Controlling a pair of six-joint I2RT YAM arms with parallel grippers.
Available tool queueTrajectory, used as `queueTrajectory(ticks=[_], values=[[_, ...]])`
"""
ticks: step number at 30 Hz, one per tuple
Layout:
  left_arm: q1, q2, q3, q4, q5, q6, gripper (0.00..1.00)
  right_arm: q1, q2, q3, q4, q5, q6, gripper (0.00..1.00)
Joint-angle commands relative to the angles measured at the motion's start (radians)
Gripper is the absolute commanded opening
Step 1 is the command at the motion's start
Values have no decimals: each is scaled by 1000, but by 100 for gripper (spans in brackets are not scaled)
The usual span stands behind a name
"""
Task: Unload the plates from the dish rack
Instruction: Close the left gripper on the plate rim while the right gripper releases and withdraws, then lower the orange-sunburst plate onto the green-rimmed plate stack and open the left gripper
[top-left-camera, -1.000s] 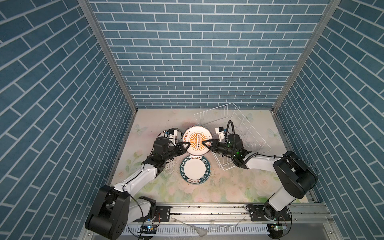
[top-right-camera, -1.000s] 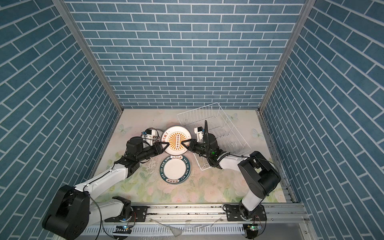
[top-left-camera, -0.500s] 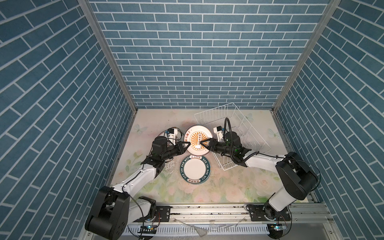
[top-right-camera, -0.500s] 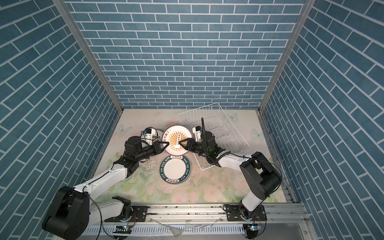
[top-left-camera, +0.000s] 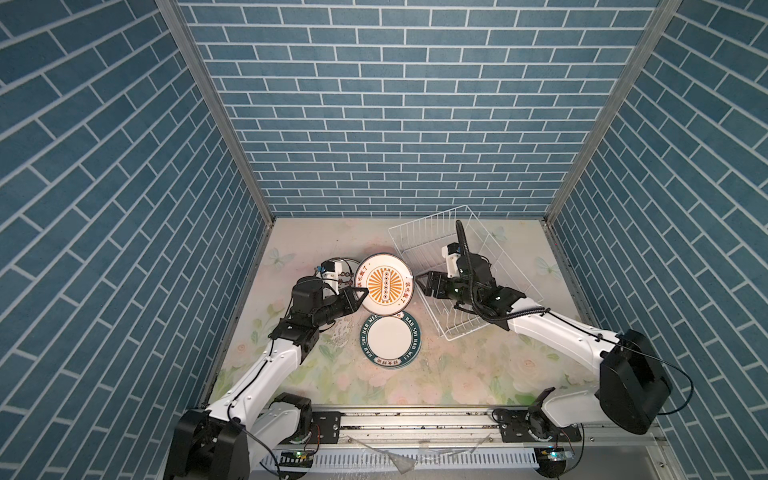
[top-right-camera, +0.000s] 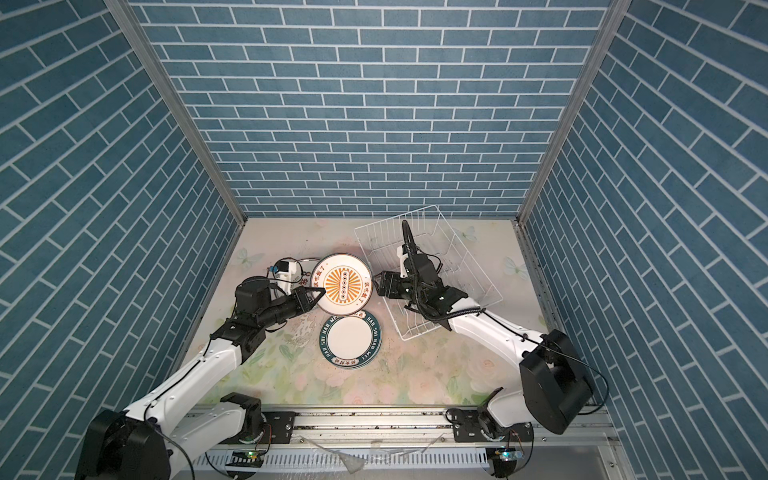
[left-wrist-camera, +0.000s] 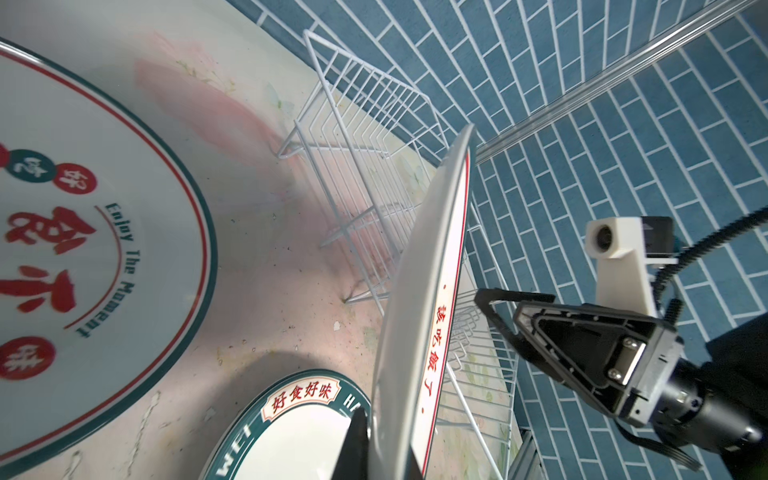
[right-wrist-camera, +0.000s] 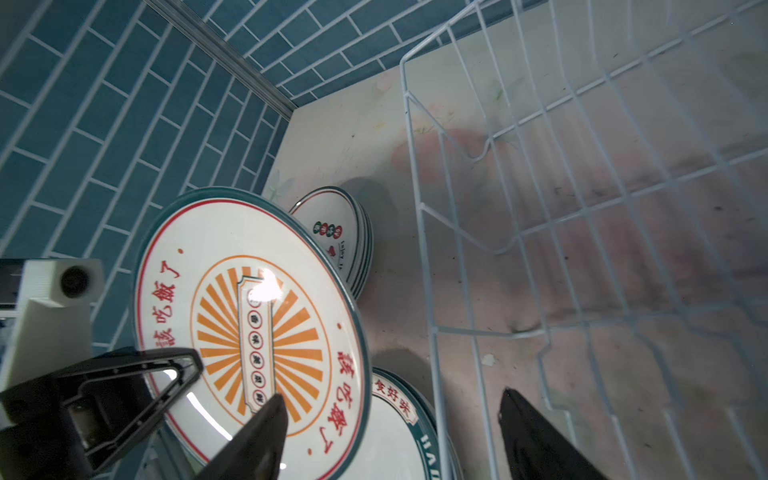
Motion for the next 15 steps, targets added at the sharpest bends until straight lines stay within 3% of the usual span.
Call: queueTrajectory(ticks=[1, 4, 8, 15], values=[[8, -56, 67, -175, -69, 51, 0, 2, -69, 102, -260, 238, -166, 86], [8, -95, 137, -360, -156, 109, 0, 3, -112, 140, -387, 461, -238, 99], [8, -114, 205, -537, -248, 154, 0, 2, -137, 163, -507, 744, -307, 99], [8, -102, 252, -704, -251, 168, 0, 2, -97, 232, -722, 1013, -264, 99]])
